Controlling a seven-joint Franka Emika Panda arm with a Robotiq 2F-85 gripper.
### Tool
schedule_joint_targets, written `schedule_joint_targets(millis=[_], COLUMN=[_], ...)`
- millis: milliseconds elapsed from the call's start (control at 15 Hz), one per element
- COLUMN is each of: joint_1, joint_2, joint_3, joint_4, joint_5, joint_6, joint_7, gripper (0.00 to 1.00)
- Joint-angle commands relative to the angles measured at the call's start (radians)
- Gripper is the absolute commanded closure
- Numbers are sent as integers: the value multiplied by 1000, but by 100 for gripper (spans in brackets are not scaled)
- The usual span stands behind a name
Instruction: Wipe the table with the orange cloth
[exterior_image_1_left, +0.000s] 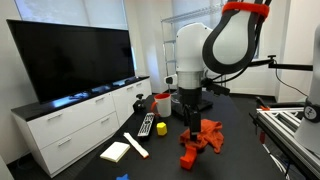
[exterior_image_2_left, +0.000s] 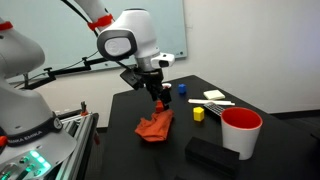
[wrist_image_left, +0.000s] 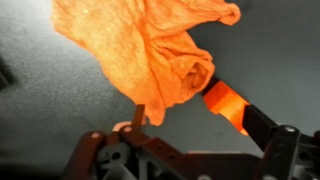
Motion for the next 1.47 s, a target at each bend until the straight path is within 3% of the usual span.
schedule_joint_targets(millis=[0,67,133,200,267,467,600,667,933,1400], joint_1=[15,42,214,62,115,54,59,21,-26,-25], joint_2=[-179,-253,-305,-354,-431,-619,-763,-774,-880,-849], joint_3=[59,54,-130,6,-47,-67,-114,-110,-129,-119], joint_4=[-2,-44,-31,-3,-47,-7,-52,-5,-10,-26], joint_5=[275,352,343,340,357,296,291,272,241,261], joint_6=[-122,-138,-195,-258,-280,-486,-574,-632,-720,-711], joint_7=[-98,-119,-86,-73,-77,-37,-41,-34,-36,-58], gripper=[0,0,0,0,0,0,0,0,0,0])
